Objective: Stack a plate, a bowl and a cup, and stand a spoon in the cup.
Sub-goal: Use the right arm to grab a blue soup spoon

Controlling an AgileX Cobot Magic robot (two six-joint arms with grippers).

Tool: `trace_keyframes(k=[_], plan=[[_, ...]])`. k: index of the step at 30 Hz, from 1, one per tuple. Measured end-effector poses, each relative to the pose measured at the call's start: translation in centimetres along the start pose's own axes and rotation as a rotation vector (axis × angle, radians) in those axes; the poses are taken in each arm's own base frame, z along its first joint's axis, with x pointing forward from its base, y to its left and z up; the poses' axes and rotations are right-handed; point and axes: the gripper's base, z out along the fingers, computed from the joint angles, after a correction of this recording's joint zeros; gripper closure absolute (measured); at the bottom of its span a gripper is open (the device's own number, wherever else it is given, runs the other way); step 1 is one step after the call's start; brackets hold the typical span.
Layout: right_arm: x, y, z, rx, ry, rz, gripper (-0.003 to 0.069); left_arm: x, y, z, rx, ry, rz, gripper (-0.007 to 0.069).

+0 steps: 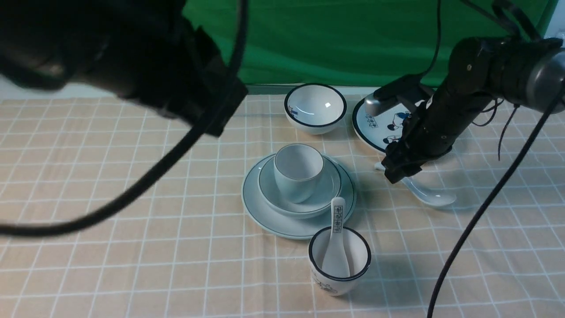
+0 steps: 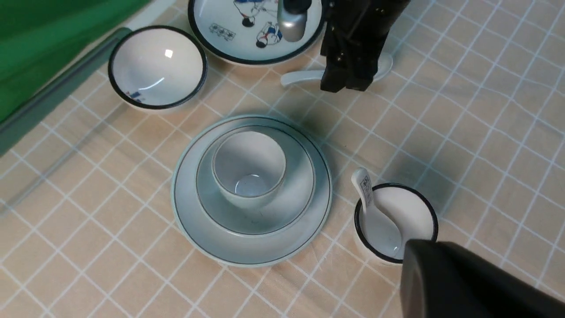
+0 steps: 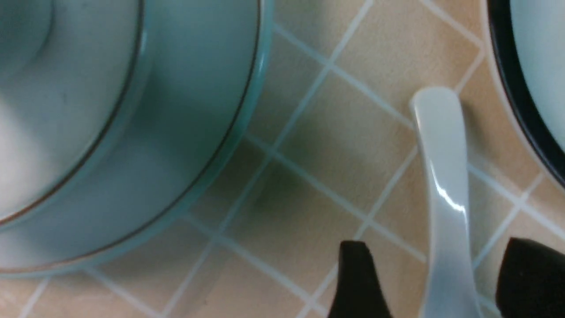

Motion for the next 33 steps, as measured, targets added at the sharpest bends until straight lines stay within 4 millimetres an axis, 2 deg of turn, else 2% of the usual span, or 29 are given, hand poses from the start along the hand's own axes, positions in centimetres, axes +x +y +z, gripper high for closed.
trace_keyframes(k=[1, 3, 8, 9, 14, 15, 17, 22, 24, 28, 30, 32, 33], plan=[[-0.3, -0.2, 0.9, -0.004, 0.006, -0.001, 0.0214, 1.6, -0.4, -0.7, -0.020, -0.053, -0.004, 0.0622], [-0.6, -0.4, 1.6, -0.009, 0.010, -0.003, 0.0227, 3.2, -0.7, -1.3, -0.033, -0.111, -0.015, 0.0622], [-0.6, -0.6, 3.2, -0.008, 0.021, -0.009, 0.0284, 6.6, -1.5, -2.5, -0.061, -0.196, -0.024, 0.0622], [-0.6, -0.6, 3.3, -0.008, 0.021, -0.009, 0.0284, 6.6, -1.5, -2.5, -0.061, -0.196, -0.024, 0.0622], [-0.5, -0.7, 3.9, -0.015, 0.035, -0.006, 0.0379, 7.4, -1.8, -3.3, -0.060, -0.204, -0.021, 0.0622], [-0.4, -0.6, 4.0, -0.019, 0.043, -0.006, 0.0435, 7.5, -1.8, -3.2, -0.059, -0.197, -0.021, 0.0622], [-0.3, -0.6, 4.0, -0.025, 0.056, -0.006, 0.0491, 7.5, -1.8, -3.2, -0.058, -0.196, -0.021, 0.0622], [0.0, -0.4, 3.6, -0.044, 0.094, 0.003, 0.0501, 7.6, -1.8, -3.2, -0.057, -0.191, -0.016, 0.0622], [0.2, -0.2, 3.0, -0.053, 0.110, 0.008, 0.0501, 7.7, -1.9, -3.2, -0.054, -0.178, -0.006, 0.0622], [0.4, 1.0, -1.5, -0.075, 0.029, 0.058, 0.0501, 7.9, -2.0, -3.1, -0.046, -0.154, 0.005, 0.0622], [0.8, 2.3, -4.5, -0.076, -0.085, 0.077, 0.0501, 7.9, -2.0, -3.1, -0.046, -0.154, 0.007, 0.0622], [1.1, 4.2, -6.8, -0.073, -0.237, 0.090, 0.0501, 7.9, -2.0, -3.1, -0.048, -0.155, 0.014, 0.0622], [1.6, 5.9, -7.9, -0.074, -0.326, 0.080, 0.0501, 7.8, -1.9, -3.1, -0.050, -0.161, 0.018, 0.0622]])
